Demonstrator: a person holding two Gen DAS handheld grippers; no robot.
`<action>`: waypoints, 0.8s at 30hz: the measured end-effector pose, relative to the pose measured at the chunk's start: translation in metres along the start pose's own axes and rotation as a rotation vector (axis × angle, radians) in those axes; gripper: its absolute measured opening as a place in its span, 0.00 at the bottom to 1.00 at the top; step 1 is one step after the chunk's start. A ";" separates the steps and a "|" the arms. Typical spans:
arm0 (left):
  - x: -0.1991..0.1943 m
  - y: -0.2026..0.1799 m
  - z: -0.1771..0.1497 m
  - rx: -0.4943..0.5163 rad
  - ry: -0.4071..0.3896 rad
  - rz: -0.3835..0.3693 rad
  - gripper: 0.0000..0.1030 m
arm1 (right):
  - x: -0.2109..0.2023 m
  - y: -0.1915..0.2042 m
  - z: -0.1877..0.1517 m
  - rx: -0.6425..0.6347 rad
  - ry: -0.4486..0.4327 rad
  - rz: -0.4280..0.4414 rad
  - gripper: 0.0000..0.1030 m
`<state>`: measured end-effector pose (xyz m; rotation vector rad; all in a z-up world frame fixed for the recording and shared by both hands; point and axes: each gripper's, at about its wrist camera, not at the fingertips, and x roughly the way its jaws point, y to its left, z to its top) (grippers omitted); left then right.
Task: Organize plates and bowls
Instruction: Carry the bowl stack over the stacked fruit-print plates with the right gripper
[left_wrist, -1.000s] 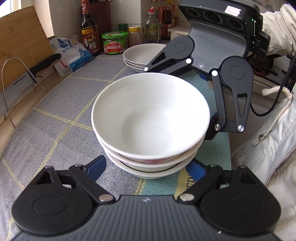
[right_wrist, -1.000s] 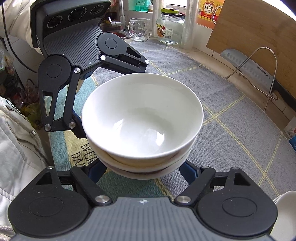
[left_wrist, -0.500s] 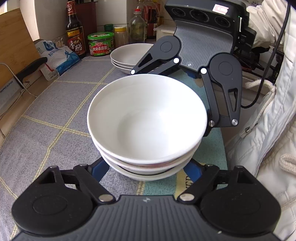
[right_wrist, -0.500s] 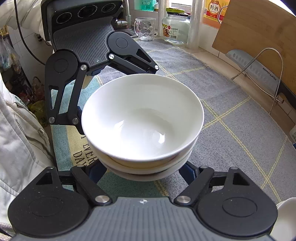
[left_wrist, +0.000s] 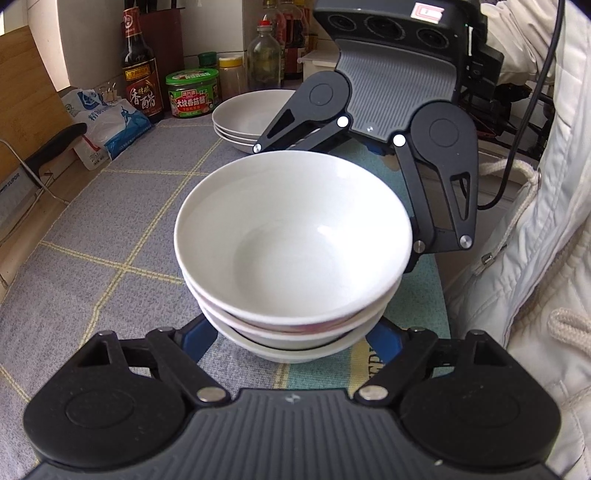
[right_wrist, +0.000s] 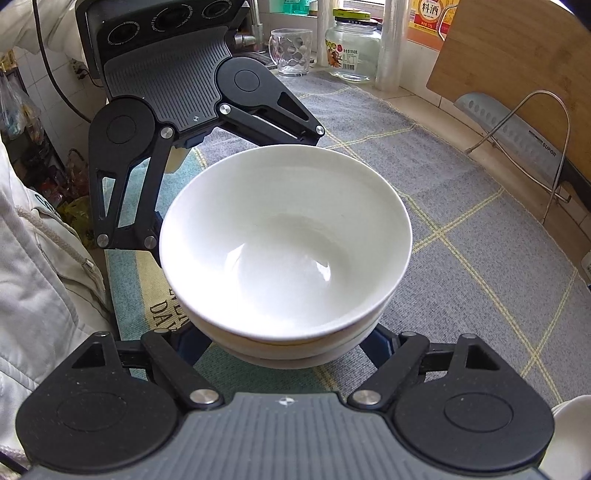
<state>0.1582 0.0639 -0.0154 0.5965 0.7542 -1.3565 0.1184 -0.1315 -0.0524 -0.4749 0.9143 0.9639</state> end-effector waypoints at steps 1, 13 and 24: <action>-0.001 0.000 0.002 -0.003 -0.001 0.001 0.83 | -0.002 0.000 0.000 0.002 0.000 0.002 0.85; 0.004 -0.003 0.048 -0.018 -0.022 0.051 0.83 | -0.046 -0.023 -0.008 -0.051 -0.004 -0.002 0.85; 0.048 -0.007 0.118 0.008 -0.056 0.087 0.84 | -0.105 -0.067 -0.051 -0.085 -0.012 -0.035 0.85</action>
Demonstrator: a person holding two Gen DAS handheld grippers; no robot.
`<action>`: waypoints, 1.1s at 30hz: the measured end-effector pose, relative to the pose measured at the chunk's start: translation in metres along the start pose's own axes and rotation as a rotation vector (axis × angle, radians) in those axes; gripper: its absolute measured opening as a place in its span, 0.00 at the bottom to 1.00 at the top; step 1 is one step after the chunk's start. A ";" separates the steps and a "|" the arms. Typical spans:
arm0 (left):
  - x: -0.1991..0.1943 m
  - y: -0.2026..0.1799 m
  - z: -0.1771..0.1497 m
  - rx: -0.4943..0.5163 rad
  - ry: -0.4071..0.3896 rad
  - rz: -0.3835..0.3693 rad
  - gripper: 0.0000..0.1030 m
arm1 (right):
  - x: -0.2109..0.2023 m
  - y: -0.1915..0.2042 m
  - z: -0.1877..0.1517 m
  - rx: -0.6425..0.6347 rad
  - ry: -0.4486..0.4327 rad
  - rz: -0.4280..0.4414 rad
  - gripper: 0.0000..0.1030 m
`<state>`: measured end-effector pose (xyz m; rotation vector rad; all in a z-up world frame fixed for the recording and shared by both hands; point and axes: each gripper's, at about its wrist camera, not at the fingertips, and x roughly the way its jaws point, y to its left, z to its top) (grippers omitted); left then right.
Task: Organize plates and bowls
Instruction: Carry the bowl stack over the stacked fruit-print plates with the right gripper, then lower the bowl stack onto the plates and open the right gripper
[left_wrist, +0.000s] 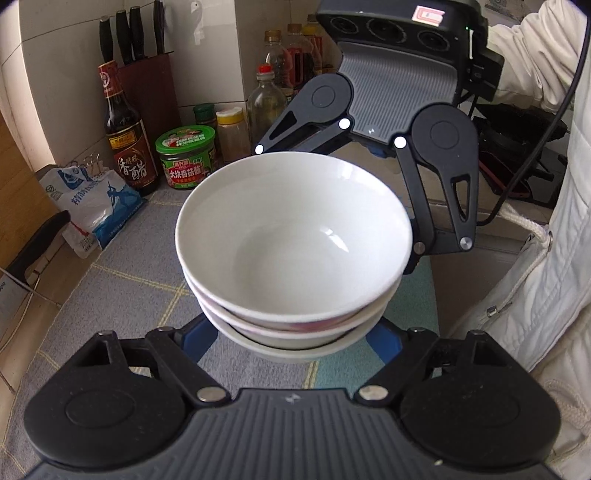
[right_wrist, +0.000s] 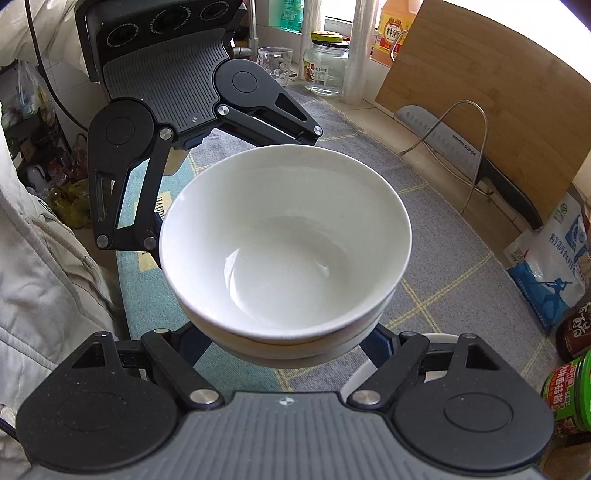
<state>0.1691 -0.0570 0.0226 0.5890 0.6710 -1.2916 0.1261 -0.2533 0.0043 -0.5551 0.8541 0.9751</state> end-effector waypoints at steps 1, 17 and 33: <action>0.005 0.000 0.006 0.005 -0.004 -0.002 0.84 | -0.005 -0.004 -0.004 0.001 0.000 -0.006 0.85; 0.090 0.015 0.070 0.090 -0.028 -0.068 0.84 | -0.047 -0.062 -0.078 0.078 0.043 -0.107 0.85; 0.122 0.031 0.075 0.071 0.008 -0.087 0.83 | -0.034 -0.085 -0.095 0.121 0.066 -0.094 0.85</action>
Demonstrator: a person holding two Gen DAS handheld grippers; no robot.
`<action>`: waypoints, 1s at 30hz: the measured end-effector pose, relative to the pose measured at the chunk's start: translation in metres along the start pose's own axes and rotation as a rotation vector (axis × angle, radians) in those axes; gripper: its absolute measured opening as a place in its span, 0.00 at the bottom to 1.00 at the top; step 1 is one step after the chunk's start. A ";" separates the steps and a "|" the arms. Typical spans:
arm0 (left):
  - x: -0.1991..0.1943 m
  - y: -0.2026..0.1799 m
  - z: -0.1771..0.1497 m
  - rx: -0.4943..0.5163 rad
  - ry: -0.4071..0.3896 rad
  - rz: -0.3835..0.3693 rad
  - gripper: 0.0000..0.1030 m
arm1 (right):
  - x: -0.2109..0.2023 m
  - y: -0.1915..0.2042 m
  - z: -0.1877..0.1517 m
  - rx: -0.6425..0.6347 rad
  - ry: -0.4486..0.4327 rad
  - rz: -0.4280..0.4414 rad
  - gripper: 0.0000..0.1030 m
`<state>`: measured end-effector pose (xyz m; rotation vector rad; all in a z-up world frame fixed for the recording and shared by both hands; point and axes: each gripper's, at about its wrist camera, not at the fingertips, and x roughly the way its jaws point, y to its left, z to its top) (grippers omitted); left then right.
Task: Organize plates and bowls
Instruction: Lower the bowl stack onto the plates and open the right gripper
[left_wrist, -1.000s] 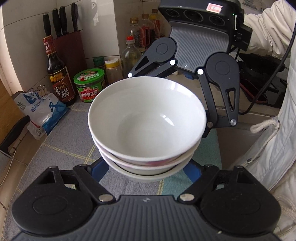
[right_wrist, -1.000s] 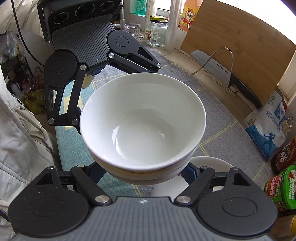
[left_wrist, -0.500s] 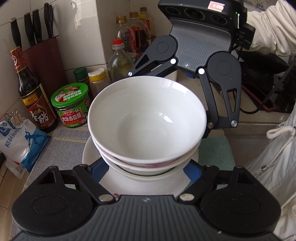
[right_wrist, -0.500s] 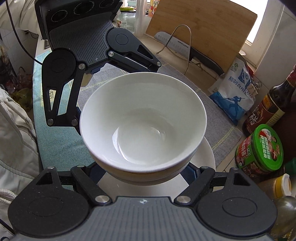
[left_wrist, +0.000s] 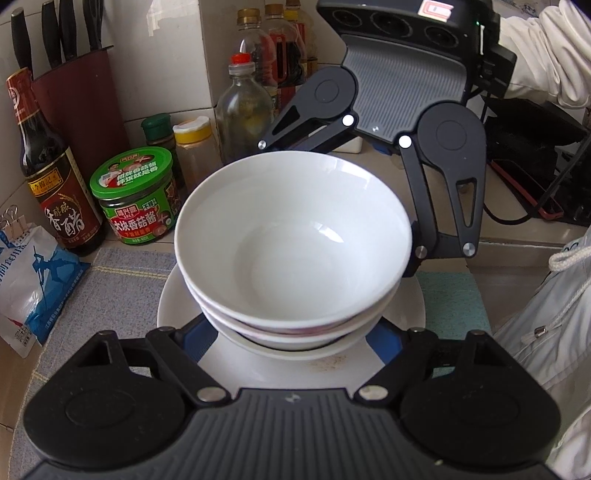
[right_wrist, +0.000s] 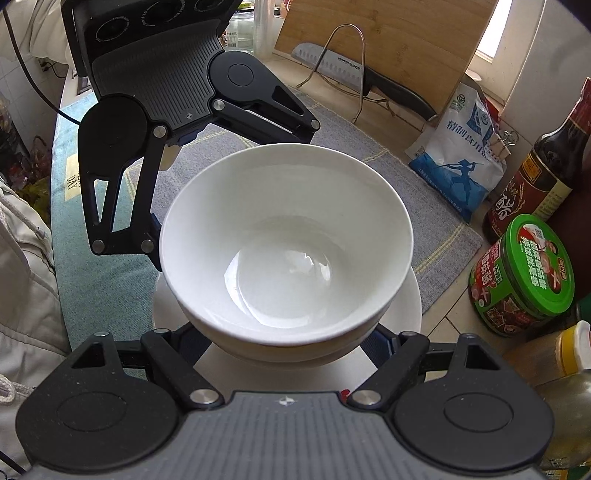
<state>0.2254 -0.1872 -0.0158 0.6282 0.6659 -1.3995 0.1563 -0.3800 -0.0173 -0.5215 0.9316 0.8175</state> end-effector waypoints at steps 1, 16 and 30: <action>0.000 0.000 0.000 -0.001 0.000 0.000 0.83 | 0.001 -0.001 0.000 0.002 0.000 0.000 0.85; 0.003 0.006 -0.003 -0.025 -0.016 0.005 0.85 | 0.006 -0.007 0.001 0.028 -0.002 -0.007 0.87; -0.033 -0.017 -0.024 -0.071 -0.096 0.181 0.96 | -0.007 0.007 -0.005 0.034 -0.007 -0.055 1.00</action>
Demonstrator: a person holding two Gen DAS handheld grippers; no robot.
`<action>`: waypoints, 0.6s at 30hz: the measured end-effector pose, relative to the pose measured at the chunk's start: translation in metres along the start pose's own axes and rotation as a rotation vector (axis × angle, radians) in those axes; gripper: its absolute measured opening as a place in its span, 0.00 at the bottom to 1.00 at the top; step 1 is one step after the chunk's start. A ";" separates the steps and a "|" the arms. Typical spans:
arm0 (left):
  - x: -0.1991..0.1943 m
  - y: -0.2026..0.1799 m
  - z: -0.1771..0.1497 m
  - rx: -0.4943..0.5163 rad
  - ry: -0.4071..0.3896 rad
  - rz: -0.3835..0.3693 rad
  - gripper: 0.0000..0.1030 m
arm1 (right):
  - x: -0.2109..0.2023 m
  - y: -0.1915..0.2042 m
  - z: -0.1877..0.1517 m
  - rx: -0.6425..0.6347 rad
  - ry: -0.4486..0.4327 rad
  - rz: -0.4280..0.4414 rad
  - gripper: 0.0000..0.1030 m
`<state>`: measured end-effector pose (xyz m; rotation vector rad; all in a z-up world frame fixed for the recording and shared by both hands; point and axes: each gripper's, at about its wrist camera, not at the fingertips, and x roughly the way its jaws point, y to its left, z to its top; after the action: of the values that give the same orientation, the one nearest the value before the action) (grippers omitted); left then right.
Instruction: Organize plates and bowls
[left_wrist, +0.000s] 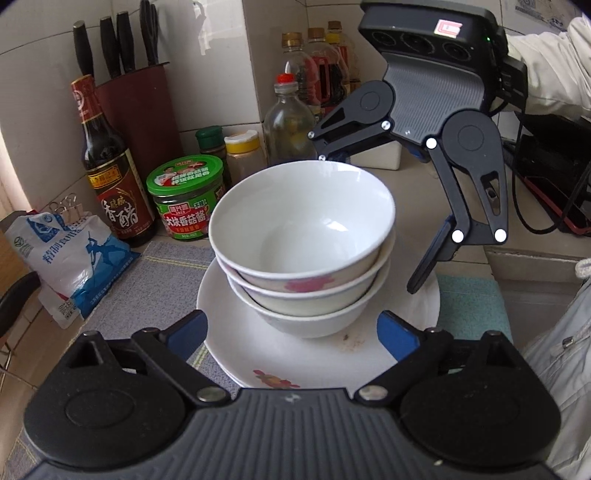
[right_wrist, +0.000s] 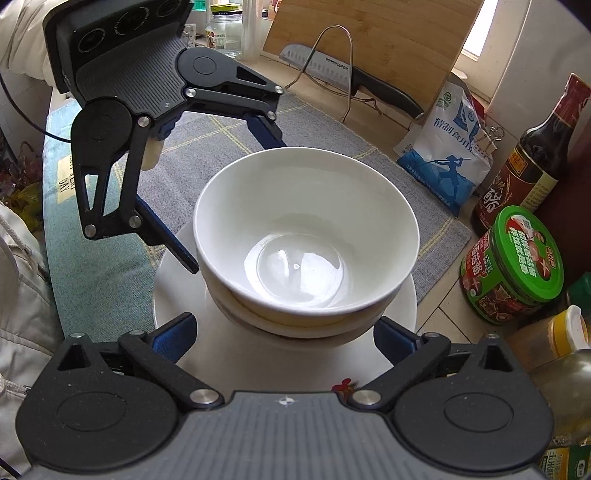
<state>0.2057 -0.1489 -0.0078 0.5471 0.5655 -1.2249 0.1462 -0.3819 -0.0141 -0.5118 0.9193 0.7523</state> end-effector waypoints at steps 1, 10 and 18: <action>-0.006 -0.001 -0.001 -0.011 -0.016 0.009 0.96 | -0.003 0.002 0.000 0.009 -0.002 -0.014 1.00; -0.049 -0.023 -0.013 -0.045 -0.120 0.109 0.99 | -0.024 0.046 0.010 0.110 0.026 -0.255 1.00; -0.083 -0.039 -0.027 -0.197 -0.125 0.210 1.00 | -0.032 0.103 0.019 0.413 -0.007 -0.471 1.00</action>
<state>0.1455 -0.0821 0.0244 0.3515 0.5029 -0.9841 0.0652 -0.3147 0.0142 -0.3379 0.8734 0.1297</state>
